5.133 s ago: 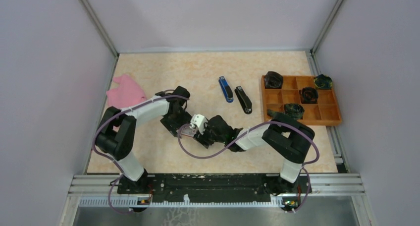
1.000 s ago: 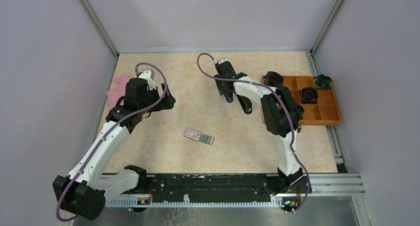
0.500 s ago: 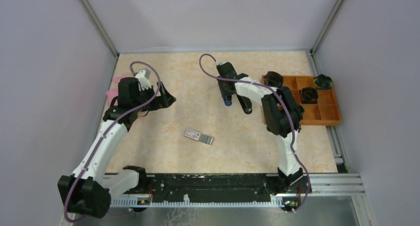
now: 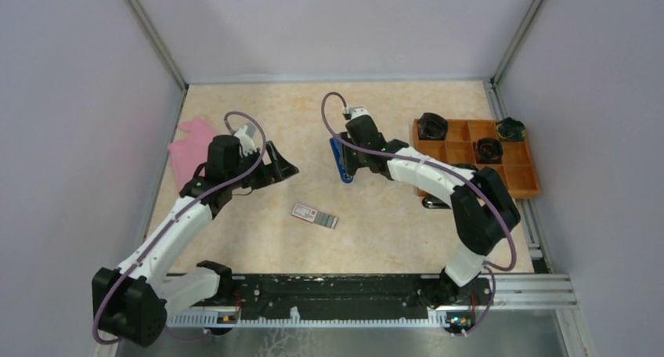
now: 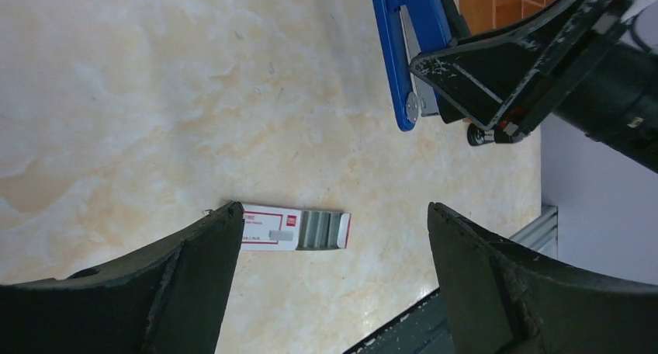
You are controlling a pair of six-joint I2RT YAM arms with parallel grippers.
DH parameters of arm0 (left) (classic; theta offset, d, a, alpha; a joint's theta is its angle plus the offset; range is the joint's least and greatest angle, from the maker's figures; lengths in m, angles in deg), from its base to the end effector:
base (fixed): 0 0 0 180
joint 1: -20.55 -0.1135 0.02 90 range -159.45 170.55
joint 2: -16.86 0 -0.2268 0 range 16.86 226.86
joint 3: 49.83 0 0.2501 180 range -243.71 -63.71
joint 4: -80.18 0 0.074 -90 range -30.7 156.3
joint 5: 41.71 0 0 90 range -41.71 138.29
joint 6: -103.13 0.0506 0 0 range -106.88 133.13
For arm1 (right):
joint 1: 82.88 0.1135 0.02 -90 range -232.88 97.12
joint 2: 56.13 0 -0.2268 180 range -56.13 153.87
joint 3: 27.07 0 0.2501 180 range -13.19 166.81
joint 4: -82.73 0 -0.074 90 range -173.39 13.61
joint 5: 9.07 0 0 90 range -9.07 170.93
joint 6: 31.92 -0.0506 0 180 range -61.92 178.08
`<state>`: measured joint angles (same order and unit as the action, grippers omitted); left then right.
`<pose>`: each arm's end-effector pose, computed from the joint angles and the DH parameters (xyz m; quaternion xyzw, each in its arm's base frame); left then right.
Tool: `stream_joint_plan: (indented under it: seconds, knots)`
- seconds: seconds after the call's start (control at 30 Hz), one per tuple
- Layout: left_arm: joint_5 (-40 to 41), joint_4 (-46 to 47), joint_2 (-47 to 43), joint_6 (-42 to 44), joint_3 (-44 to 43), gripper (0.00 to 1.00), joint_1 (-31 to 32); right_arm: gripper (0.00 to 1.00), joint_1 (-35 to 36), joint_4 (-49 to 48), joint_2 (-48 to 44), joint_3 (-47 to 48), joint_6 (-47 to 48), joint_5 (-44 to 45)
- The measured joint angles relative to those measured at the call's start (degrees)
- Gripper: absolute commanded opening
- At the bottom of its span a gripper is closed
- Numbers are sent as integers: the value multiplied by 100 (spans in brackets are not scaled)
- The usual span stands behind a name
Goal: Load the staples into the stapler
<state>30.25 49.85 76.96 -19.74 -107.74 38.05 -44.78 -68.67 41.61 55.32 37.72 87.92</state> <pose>0.2431 -0.0931 0.2349 -0.0411 0.8683 -0.3265 0.3712 0.3037 0.2303 0.1858 -0.1181 0.9113 0.1417 0.3681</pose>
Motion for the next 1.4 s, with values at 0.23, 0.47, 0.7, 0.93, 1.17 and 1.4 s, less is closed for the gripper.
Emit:
stream_joint_plan:
  seconds: [0.23,0.47,0.7,0.93,1.17,1.4]
  knots:
    - [146,540,15,-643,297,86,678,0,254,-557,-1021,-667,-627,-199]
    - [466,1150,337,-1141,304,76,1298,0,501,-1108,-1644,-1237,-1154,-299]
    - [863,1491,658,-1471,304,70,1661,0,719,-1606,-2061,-1762,-1611,-289]
    - [1021,1705,896,-1622,289,66,1956,0,752,-1971,-2162,-1923,-1869,-234]
    - [1252,1779,1163,-1742,238,55,2105,0,752,-2044,-2166,-2092,-1939,-146]
    - [1346,1939,1327,-1873,234,50,2188,0,831,-2111,-2232,-2094,-1993,-236]
